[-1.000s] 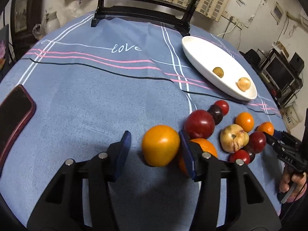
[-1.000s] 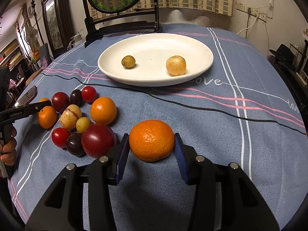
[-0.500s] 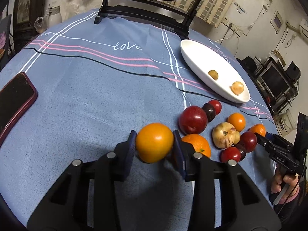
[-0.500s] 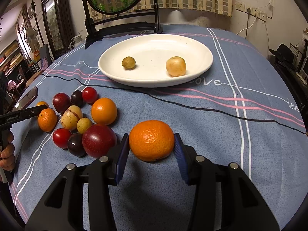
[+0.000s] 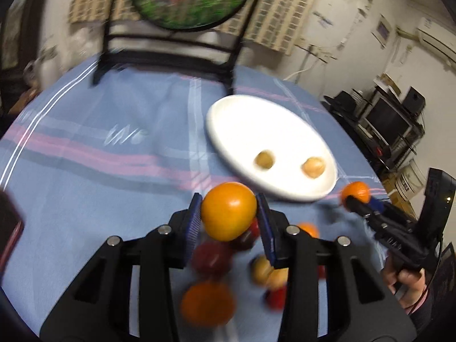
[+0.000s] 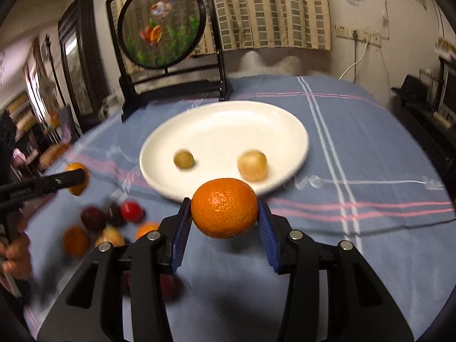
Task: Organize fruits
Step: 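Carry both fruits onto the white plate and open both grippers, then move both grippers back toward the fruit cluster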
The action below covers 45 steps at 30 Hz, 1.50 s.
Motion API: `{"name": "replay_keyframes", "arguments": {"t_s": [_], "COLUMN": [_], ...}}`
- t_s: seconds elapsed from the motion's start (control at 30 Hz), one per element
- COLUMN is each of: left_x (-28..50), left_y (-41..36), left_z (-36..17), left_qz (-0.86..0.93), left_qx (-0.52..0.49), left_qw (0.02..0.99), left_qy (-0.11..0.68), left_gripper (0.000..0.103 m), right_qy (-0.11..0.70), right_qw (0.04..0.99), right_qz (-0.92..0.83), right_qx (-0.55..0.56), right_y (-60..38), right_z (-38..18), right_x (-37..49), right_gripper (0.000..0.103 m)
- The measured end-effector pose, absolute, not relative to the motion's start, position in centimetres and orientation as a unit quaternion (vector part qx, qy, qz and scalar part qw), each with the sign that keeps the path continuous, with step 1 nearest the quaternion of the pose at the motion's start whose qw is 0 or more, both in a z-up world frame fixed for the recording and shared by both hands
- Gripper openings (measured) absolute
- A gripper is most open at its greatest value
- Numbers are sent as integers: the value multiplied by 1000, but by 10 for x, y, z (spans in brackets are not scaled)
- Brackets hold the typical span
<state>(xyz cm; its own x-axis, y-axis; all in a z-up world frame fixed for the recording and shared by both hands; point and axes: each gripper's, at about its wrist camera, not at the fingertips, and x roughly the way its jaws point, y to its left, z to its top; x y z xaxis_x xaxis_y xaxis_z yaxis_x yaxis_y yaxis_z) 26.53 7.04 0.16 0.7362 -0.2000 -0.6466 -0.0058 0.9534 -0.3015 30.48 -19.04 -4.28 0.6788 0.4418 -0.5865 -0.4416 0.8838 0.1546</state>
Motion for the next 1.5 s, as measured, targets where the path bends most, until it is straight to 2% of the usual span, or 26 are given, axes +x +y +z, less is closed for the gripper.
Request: {"name": "replay_keyframes", "arguments": {"t_s": [0.17, 0.37, 0.67, 0.7, 0.73, 0.77, 0.8, 0.93, 1.03, 1.17, 1.37, 1.5], "left_x": [329, 390, 404, 405, 403, 398, 392, 345, 301, 251, 202, 185], "left_y": [38, 18, 20, 20, 21, 22, 23, 25, 31, 45, 73, 75], "left_z": [15, -8, -30, -29, -26, -21, -15, 16, 26, 17, -16, -16], "left_qz": [-69, -51, -26, -24, -20, -20, -15, 7, 11, 4, 1, -14], "left_qx": [-112, -92, -76, -77, -80, -84, -83, -45, -27, -24, -89, -94], "left_qw": [919, 902, 892, 891, 891, 896, 902, 928, 940, 940, 933, 936], "left_qy": [371, 419, 444, 447, 447, 436, 424, 370, 341, 339, 349, 338], "left_gripper": [39, 39, 40, 48, 68, 73, 84, 97, 101, 101, 101, 101], "right_qy": [334, 359, 378, 376, 372, 362, 353, 323, 313, 307, 336, 352], "right_qw": [906, 900, 889, 890, 891, 894, 898, 905, 904, 898, 884, 874], "right_qz": [261, 247, 255, 254, 256, 259, 261, 273, 288, 313, 318, 330], "right_qx": [-5, -24, -43, -48, -50, -47, -44, -49, -45, -38, -60, -58], "right_y": [-160, -149, -139, -139, -139, -141, -143, -152, -158, -166, -173, -177], "right_z": [-45, -55, -64, -64, -62, -57, -52, -31, -24, -20, -41, -48], "right_x": [339, 368, 374, 374, 372, 368, 363, 338, 320, 290, 262, 251], "right_gripper": [46, 46, 46, 50, 54, 56, 57, 57, 57, 57, 60, 60]}}
